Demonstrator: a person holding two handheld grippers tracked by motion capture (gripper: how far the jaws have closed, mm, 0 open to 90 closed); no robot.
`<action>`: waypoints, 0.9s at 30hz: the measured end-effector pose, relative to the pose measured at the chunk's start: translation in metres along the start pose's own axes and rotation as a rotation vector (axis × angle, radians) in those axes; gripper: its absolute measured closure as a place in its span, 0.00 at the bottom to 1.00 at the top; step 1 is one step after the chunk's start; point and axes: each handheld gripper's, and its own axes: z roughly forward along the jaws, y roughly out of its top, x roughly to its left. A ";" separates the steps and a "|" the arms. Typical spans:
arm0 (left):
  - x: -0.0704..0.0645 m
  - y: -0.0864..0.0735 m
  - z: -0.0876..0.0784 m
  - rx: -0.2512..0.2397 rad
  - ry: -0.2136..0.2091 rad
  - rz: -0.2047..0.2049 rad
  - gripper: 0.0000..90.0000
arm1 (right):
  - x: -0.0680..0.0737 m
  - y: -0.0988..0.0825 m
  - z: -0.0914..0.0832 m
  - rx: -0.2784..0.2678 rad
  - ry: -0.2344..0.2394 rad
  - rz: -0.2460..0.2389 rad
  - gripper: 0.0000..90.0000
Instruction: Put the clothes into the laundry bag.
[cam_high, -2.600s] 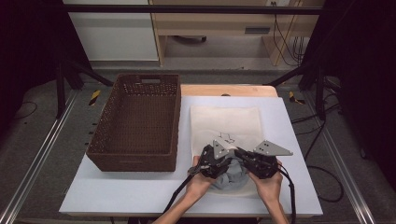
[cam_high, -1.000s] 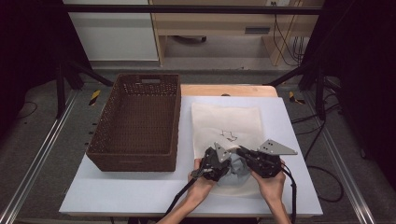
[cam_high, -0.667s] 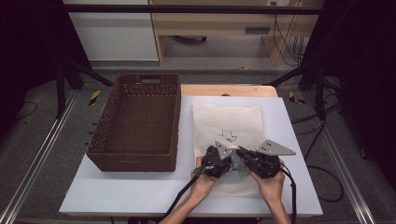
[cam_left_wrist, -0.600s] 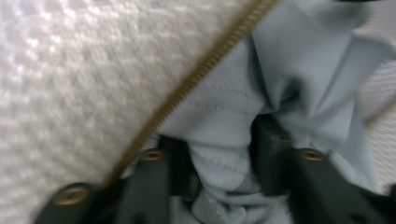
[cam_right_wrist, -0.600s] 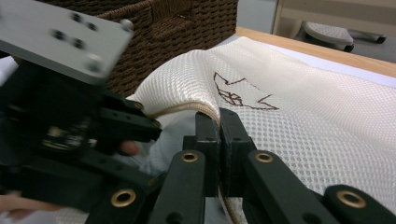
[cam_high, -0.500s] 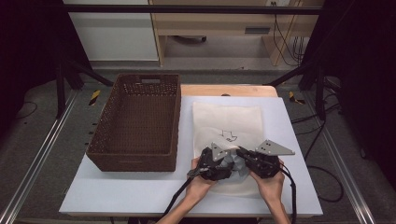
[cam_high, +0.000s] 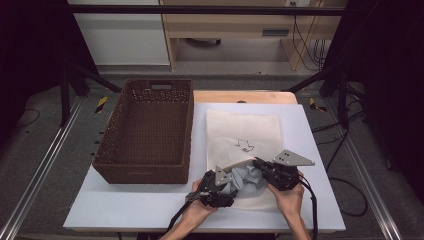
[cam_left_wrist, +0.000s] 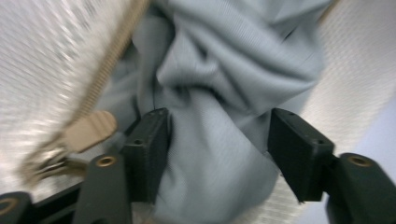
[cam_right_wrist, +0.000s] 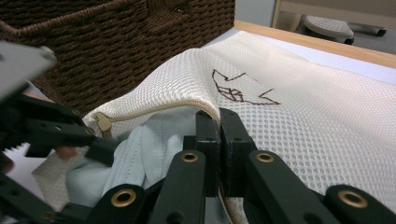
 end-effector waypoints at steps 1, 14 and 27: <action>-0.002 0.000 0.001 -0.005 0.023 0.007 0.48 | 0.000 0.000 0.001 0.002 0.001 -0.005 0.98; -0.013 0.028 -0.004 -0.088 0.095 0.012 0.90 | 0.000 0.001 -0.001 -0.010 0.004 -0.001 0.98; -0.004 0.044 0.041 -0.124 0.187 -0.016 0.88 | -0.001 0.002 -0.004 -0.022 0.019 -0.001 0.98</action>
